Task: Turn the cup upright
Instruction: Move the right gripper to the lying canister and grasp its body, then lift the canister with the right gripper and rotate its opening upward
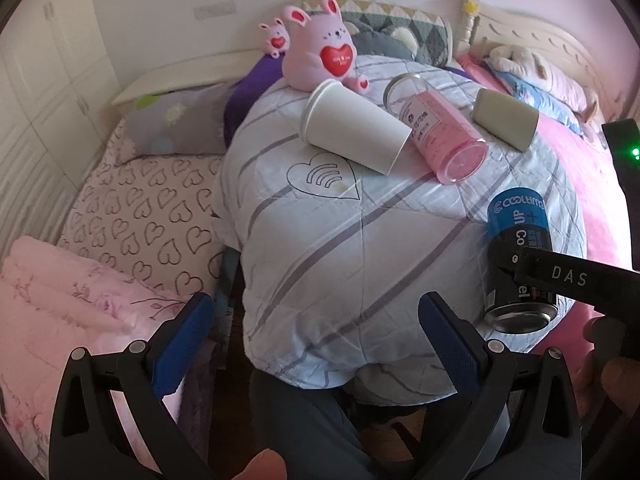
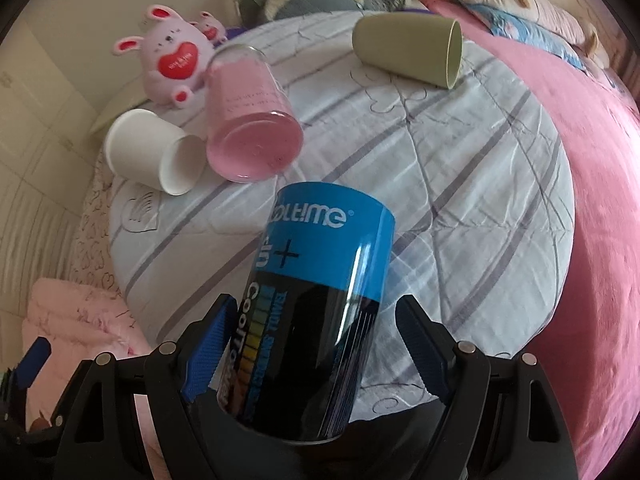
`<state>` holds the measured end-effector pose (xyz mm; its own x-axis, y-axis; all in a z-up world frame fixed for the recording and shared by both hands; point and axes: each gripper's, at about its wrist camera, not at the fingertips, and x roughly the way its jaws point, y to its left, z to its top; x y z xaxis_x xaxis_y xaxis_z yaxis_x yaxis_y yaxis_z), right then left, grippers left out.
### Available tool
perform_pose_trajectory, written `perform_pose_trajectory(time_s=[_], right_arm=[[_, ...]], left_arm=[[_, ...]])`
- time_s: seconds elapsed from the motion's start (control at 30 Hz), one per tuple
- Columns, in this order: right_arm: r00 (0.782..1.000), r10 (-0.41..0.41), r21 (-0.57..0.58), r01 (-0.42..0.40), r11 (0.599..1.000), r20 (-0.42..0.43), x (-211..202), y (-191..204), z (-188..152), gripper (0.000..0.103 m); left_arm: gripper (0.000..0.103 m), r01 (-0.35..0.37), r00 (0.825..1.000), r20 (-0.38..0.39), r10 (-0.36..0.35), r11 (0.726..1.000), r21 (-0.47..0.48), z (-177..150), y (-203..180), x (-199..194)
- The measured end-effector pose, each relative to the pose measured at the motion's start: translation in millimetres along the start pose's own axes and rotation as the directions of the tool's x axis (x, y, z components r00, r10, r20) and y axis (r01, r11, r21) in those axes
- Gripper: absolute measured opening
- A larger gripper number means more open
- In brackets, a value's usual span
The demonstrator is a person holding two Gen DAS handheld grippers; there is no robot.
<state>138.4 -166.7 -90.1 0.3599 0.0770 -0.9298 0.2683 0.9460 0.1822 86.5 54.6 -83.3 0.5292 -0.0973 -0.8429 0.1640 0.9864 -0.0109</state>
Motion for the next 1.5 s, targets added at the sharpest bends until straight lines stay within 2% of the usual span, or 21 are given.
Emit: perform_pose_trajectory(time_s=[0.2, 0.23, 0.27, 0.4, 0.53, 0.63, 0.73, 0.8, 0.87, 0.93, 1.23, 1.33, 1.5], right_arm=[[0.997, -0.043, 0.018, 0.044, 0.999, -0.063, 14.7, 7.3, 8.2, 0.082], [0.996, -0.045, 0.027, 0.048, 0.999, -0.079, 19.1, 6.8, 9.6, 0.074], [0.995, -0.045, 0.033, 0.048, 0.998, -0.090, 22.1, 6.9, 10.7, 0.074], [0.995, -0.055, 0.000, 0.055, 0.998, -0.080, 26.6, 12.3, 11.4, 0.073], [0.998, -0.019, -0.011, 0.018, 1.000, -0.058, 24.8, 10.9, 4.5, 0.072], [1.000, 0.003, -0.041, -0.003, 0.999, -0.004, 13.2, 10.9, -0.4, 0.072], [0.997, -0.004, -0.086, 0.011, 0.996, 0.083, -3.1, 8.6, -5.9, 0.073], [0.984, -0.005, -0.125, 0.028, 0.992, 0.179, -12.5, 9.9, -5.9, 0.073], [0.962, -0.020, -0.158, 0.066, 0.985, 0.273, -19.0, 12.9, -5.2, 0.073], [0.942, -0.016, -0.183, 0.082, 0.980, 0.335, -21.0, 15.6, -5.6, 0.073], [0.914, 0.066, -0.215, 0.023, 0.976, 0.400, -25.9, 8.5, 0.0, 0.073], [0.904, 0.075, -0.229, 0.025, 0.973, 0.421, -27.7, 9.7, 2.6, 0.072], [0.899, 0.082, -0.255, 0.034, 0.966, 0.431, -26.3, 8.6, 3.3, 0.071]], left_arm=[[0.103, 0.056, 0.998, -0.012, -0.055, 0.998, 0.007, 0.4, 7.4, 10.6], [0.103, 0.060, 0.998, -0.011, -0.060, 0.998, 0.008, -0.4, 8.4, 10.5], [0.103, 0.063, 0.998, -0.011, -0.063, 0.998, 0.009, -1.0, 9.6, 10.7], [0.103, 0.072, 0.997, -0.011, -0.072, 0.997, 0.000, -3.4, 14.0, 9.8], [0.103, 0.069, 0.998, -0.004, -0.069, 0.998, -0.014, -5.7, 16.3, 5.0], [0.103, 0.058, 0.998, 0.002, -0.058, 0.998, -0.015, -6.5, 15.3, 0.8], [0.103, 0.044, 0.999, 0.011, -0.044, 0.999, -0.010, -7.3, 11.1, -5.3], [0.103, 0.032, 0.999, 0.020, -0.032, 0.999, -0.005, -8.0, 6.7, -10.8], [0.103, 0.020, 0.999, 0.025, -0.020, 1.000, 0.000, -8.4, 2.5, -14.6], [0.103, 0.008, 1.000, 0.027, -0.008, 1.000, 0.004, -8.8, -1.6, -17.7], [0.103, -0.043, 0.999, 0.027, 0.043, 0.999, -0.003, -6.9, -14.9, -24.2], [0.103, -0.049, 0.999, 0.023, 0.049, 0.999, 0.008, -7.6, -21.5, -24.6], [0.103, -0.051, 0.999, 0.019, 0.050, 0.998, 0.021, -8.2, -29.7, -25.7]])
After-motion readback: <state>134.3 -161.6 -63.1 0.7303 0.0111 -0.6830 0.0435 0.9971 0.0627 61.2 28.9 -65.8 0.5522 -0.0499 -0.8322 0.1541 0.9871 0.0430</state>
